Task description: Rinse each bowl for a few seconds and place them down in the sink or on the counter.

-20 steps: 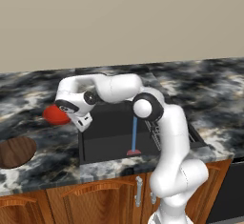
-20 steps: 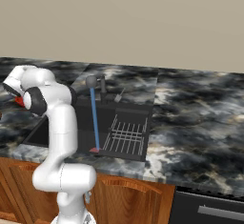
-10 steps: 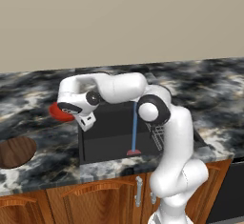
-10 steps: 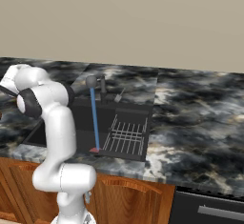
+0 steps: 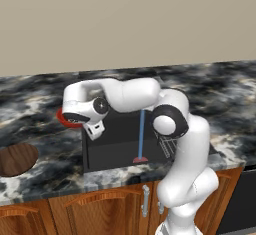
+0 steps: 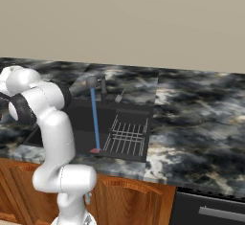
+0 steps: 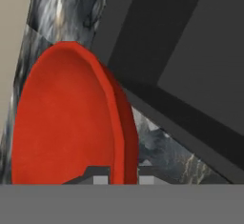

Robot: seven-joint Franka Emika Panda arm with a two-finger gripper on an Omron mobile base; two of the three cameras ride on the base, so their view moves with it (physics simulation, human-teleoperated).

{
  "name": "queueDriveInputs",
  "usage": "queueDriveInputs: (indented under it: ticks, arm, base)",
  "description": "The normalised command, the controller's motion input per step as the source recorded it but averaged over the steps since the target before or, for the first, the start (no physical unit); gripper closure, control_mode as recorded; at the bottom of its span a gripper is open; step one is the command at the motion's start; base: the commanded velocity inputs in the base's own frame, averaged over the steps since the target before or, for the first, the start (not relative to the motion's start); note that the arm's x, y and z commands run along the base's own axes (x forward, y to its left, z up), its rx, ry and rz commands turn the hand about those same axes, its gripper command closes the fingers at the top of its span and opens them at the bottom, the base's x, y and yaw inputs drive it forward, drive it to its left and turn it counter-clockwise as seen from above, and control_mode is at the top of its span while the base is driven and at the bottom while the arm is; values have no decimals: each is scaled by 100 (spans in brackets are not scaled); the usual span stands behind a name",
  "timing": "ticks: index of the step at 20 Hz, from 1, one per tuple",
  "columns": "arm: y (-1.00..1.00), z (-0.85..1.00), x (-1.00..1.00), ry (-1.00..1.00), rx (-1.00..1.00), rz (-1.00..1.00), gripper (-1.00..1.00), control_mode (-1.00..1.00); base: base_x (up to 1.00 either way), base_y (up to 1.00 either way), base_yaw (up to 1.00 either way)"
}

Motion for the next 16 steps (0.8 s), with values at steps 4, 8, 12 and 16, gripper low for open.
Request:
queueDriveInputs:
  ticks: [4, 8, 12, 16]
  arm:
    - [-16, 16, -34, 0, -2, -7, 100, -100]
    - [-16, 18, -29, 0, -2, -8, 100, -100]
    - [-20, 22, -25, 1, -2, -8, 100, -100]
    - [-19, 20, -20, 2, -3, -9, 100, -100]
  base:
    - [0, 0, 0]
    - [0, 0, 0]
    - [0, 0, 0]
    - [0, 0, 0]
